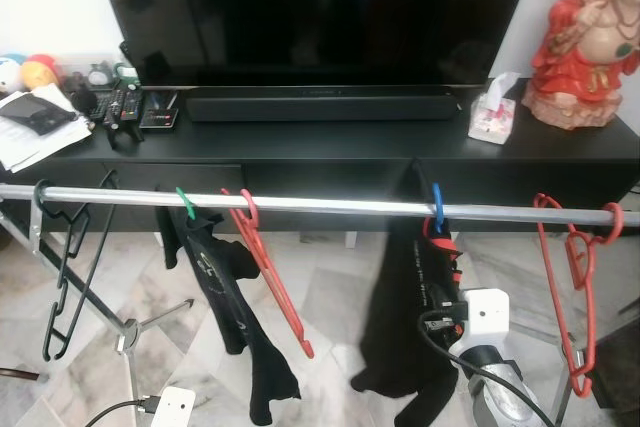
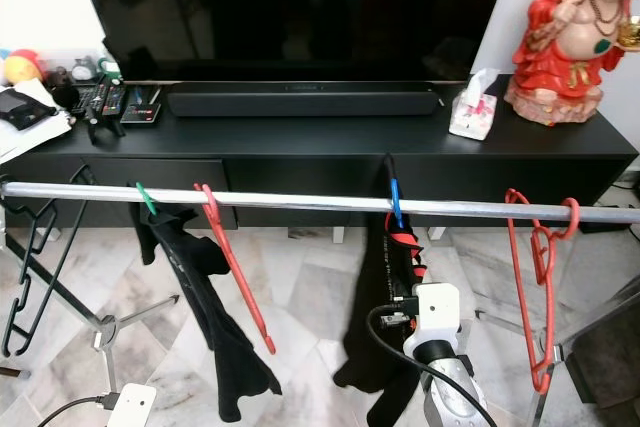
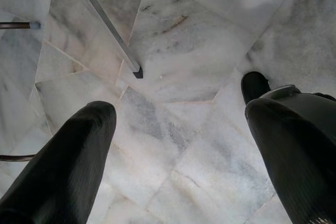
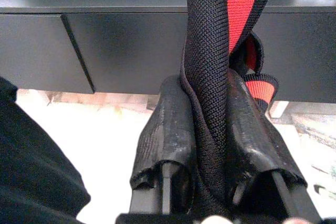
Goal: Hang hanger
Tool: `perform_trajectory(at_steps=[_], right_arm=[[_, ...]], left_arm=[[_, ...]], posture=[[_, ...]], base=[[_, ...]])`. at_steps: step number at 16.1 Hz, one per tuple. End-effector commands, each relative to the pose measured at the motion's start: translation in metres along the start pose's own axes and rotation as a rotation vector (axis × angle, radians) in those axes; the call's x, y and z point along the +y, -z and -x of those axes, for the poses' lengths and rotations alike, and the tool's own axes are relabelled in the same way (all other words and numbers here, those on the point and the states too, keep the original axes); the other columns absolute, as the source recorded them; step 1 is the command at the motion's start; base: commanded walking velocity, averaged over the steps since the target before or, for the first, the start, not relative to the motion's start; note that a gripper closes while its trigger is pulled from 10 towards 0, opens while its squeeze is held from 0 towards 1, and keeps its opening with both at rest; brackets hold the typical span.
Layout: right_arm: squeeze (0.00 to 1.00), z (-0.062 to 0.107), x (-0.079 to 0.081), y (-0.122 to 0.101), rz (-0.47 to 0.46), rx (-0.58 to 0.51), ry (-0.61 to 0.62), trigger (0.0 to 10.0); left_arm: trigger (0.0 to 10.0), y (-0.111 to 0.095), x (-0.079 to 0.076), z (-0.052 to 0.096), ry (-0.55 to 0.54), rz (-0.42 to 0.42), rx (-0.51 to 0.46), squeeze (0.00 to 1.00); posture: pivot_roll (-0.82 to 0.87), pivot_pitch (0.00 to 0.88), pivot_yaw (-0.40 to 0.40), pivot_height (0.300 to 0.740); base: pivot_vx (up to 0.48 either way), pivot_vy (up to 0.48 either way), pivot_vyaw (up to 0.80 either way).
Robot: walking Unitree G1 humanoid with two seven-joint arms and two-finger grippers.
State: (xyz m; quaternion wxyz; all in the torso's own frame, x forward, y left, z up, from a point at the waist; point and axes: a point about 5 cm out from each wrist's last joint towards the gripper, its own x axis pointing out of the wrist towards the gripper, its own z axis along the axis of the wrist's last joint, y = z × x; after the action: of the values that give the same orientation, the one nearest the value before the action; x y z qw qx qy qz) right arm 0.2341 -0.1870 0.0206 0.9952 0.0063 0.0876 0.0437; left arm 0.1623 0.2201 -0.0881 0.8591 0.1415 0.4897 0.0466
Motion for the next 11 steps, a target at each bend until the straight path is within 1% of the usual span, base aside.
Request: perform_trajectory(at_steps=[1,3,4,5,6,9,11], right_arm=[[0.00,-0.002,-0.002,-0.022,-0.008,-0.126,0.023,0.0],[0.00,0.011,-0.001,-0.009,-0.016,-0.091,0.063,0.0],[0.00,0.014,-0.003,-0.008,-0.012,-0.095,0.084,0.0],[0.00,0.019,-0.005,-0.009,-0.024,-0.125,0.117,0.0],[0.00,0.021,-0.006,-0.013,-0.030,-0.151,0.125,0.0],[0.00,0.019,-0.008,-0.019,-0.025,-0.175,0.127,0.0],[0.00,0.023,-0.008,-0.012,-0.018,-0.138,0.138,0.0]], left_arm=[[10.0,0.006,-0.001,0.001,0.010,-0.032,0.022,0.00],[10.0,0.007,-0.002,0.001,0.012,-0.033,0.023,0.00],[10.0,0.007,-0.002,0.001,0.012,-0.033,0.023,0.00],[10.0,0.008,-0.002,0.001,0.011,-0.034,0.024,0.00],[10.0,0.008,-0.002,0.001,0.010,-0.035,0.023,0.00],[10.0,0.008,-0.003,0.001,0.010,-0.036,0.020,0.00],[10.0,0.008,-0.003,0.001,0.011,-0.034,0.020,0.00]], posture=[[-0.19,0.000,0.004,0.740],[-0.19,0.000,0.002,0.740],[-0.19,0.000,0.002,0.740],[-0.19,0.000,0.001,0.740],[-0.20,0.000,0.003,0.740],[-0.20,0.000,-0.001,0.740],[-0.20,0.000,-0.003,0.740]], base=[[0.000,0.000,0.00],[0.000,0.000,0.00],[0.000,0.000,0.00],[0.000,0.000,0.00],[0.000,0.000,0.00],[0.000,0.000,0.00],[0.000,0.000,0.00]])
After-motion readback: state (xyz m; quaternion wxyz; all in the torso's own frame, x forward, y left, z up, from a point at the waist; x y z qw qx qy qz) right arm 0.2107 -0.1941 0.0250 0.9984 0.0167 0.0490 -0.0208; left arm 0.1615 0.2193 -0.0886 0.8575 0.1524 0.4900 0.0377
